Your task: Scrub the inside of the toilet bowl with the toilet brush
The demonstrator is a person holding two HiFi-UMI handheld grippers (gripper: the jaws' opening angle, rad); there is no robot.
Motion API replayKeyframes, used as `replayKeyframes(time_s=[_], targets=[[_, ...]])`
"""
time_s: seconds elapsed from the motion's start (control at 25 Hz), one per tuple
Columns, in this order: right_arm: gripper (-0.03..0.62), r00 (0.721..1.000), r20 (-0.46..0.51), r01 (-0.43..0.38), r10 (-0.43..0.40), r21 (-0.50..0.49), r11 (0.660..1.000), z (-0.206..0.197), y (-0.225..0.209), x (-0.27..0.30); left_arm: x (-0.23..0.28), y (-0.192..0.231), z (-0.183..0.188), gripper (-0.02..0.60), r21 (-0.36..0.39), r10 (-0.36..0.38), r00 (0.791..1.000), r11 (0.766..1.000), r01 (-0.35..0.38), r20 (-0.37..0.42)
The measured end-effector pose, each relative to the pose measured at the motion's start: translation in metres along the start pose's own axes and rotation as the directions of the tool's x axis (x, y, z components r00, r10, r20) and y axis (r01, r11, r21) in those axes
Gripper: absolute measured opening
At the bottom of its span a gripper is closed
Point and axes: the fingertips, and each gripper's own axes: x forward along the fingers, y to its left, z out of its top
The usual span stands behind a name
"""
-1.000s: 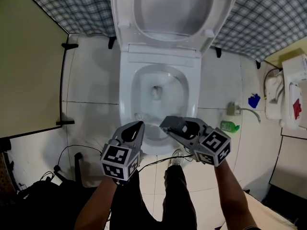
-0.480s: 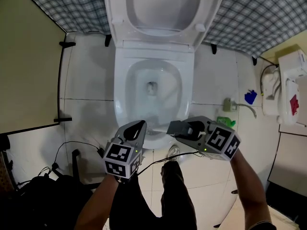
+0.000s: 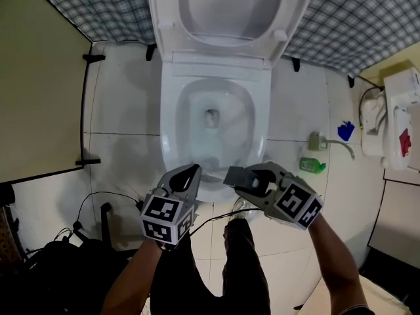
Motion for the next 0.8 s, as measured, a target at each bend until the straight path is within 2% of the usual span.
replayKeyframes(time_s=[0.16,0.4,0.6,0.72,0.8], targets=[[0.195,0.994,0.067,0.084,-0.085,0.016,0.996,0.009,-0.001,0.017,-0.001,0.008,-0.005,0.009,-0.005,0.007,1.000,1.000,-0.007,-0.008],[0.195,0.958,0.128,0.254,-0.258,0.041,0.966,0.014,-0.021,0.042,-0.002,0.012,-0.001,0.009,-0.012,0.001,1.000,1.000,-0.001,-0.003],[0.195,0.889,0.250,0.356,-0.383,0.149,0.923,0.026,-0.050,0.050,-0.005,0.019,0.000,0.009,-0.012,0.001,1.000,1.000,-0.001,-0.002],[0.195,0.839,0.320,0.378,-0.441,0.240,0.894,0.041,-0.066,0.046,-0.006,0.022,0.000,0.009,-0.012,-0.006,1.000,1.000,0.006,-0.007],[0.195,0.817,0.348,0.388,-0.459,0.256,0.885,0.052,-0.075,0.048,-0.006,0.026,0.000,0.009,-0.013,-0.006,1.000,1.000,0.006,-0.010]])
